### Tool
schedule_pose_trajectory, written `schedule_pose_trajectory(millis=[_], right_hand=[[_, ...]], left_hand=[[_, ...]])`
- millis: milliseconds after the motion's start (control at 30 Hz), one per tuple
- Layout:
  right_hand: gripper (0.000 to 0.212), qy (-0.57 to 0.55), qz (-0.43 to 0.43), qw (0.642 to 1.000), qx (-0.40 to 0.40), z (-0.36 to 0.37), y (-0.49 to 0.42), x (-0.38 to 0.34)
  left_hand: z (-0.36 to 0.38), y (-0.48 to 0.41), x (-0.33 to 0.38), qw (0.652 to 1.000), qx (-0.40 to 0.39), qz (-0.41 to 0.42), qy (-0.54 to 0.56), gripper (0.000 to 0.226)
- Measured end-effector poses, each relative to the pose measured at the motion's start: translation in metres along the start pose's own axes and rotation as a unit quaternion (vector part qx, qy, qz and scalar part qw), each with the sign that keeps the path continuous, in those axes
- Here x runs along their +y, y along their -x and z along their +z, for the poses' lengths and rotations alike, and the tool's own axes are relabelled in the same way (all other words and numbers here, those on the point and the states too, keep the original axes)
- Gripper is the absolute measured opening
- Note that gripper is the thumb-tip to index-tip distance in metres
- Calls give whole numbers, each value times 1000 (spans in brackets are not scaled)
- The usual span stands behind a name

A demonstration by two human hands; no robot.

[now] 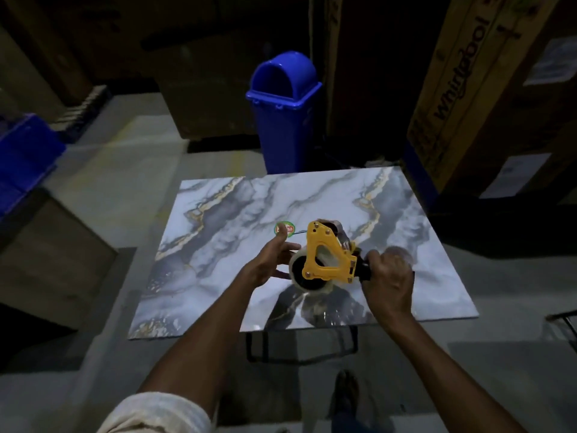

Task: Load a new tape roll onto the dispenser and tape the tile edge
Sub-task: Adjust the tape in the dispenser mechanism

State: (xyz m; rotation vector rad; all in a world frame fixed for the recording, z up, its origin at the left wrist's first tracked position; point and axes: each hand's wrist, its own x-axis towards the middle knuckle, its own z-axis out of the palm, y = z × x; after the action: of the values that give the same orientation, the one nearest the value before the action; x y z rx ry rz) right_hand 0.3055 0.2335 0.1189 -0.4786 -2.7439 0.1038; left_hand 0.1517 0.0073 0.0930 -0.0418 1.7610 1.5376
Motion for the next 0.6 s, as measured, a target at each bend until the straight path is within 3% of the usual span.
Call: schedule_pose_trajectory(millis=[67,133,233,333,400,500,600], right_hand=[[21,13,0,1000,6,4,-25,0],[21,1,1,1000,13,7,-49,-1],[22,-33,-26,999,19,7,-80,1],[27,-38,-72,997,-14,4,-104,7],[34,-28,-121,989,-83,4,-121,13],[50,-83,-147,951,-257,-1,-146,21],[48,-246,-71,877,-406,-9,-170,24]], left_hand=[[0,-6,6,999,-43,23,-16,93],[5,-14,17,996,-32,77,-35,74],[8,-27,34,985,19,164,-40,79],[6,-37,49,982,17,186,-34,84],[5,-43,57,981,-6,188,-34,90],[1,-51,71,982,-39,180,-34,90],[-8,-59,87,981,-57,178,-44,87]])
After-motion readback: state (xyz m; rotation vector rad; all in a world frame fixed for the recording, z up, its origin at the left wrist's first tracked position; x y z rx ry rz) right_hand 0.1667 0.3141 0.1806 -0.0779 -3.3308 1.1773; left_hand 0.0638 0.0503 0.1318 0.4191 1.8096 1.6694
